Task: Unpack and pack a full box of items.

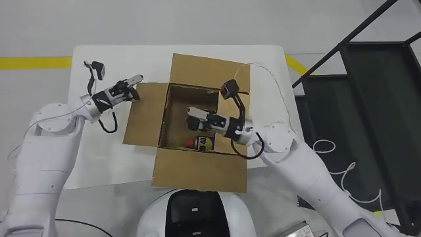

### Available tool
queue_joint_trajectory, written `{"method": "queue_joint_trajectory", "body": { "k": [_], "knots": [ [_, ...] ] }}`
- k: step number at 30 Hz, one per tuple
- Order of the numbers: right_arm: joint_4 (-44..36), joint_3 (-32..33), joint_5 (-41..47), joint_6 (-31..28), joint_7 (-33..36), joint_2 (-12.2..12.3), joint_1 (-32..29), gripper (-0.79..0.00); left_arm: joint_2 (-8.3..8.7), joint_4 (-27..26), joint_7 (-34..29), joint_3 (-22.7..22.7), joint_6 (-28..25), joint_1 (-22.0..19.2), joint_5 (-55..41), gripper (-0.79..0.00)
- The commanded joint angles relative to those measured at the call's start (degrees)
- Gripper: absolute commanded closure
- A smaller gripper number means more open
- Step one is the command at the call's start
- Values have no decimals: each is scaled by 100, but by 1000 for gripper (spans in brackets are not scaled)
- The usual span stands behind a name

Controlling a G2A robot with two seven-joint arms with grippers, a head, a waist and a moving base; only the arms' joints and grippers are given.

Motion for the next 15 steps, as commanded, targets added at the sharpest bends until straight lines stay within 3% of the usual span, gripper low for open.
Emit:
{"method": "queue_joint_trajectory", "body": {
  "k": [1, 7, 15],
  "knots": [
    [-213, 353, -3, 57, 17, 64, -269, -785, -25, 33, -99, 177, -20, -21, 54, -785],
    [-594, 824, 5, 152, 77, 150, -711, -785, -61, -131, -610, 467, -137, -18, -62, -785],
    [-719, 908, -51, 265, 130, 157, -827, -785, 10, -503, -1553, 541, 33, 52, -120, -785]
  ]
}}
